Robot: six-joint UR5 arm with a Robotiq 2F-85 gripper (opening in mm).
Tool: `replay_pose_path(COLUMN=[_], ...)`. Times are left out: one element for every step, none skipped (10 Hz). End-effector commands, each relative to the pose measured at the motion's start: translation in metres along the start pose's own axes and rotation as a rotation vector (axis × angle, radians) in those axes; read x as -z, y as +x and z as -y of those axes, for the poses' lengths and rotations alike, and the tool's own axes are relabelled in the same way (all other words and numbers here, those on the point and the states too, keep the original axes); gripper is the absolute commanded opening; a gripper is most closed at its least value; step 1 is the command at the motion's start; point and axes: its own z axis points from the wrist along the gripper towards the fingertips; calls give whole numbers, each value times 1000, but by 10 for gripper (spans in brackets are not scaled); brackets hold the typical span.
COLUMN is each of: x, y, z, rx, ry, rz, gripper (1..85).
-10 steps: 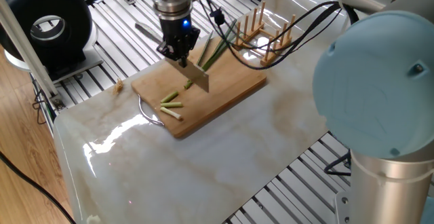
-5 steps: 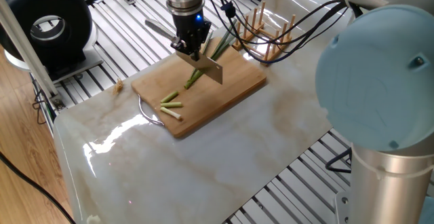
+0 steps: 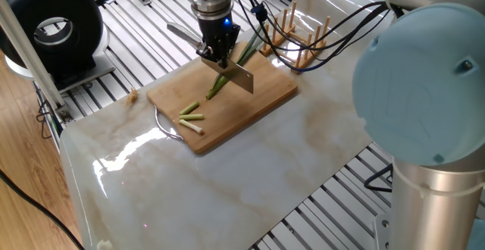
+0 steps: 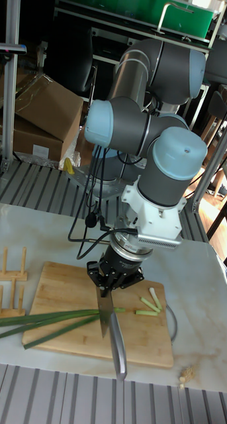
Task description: Chop the green garlic
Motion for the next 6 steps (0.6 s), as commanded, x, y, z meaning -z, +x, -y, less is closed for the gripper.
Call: replay_pose_path(x=[-5, -7, -8, -9, -10, -10], y=[-2, -3, -3, -4, -4, -4], z=[-5, -7, -8, -10, -11, -13], rx=[-11, -13, -13, -14, -17, -18], ry=[-16, -16, -16, -19, -22, -26], rz=[4, 4, 6, 6, 7, 7], gripper=[13, 13, 13, 13, 13, 13])
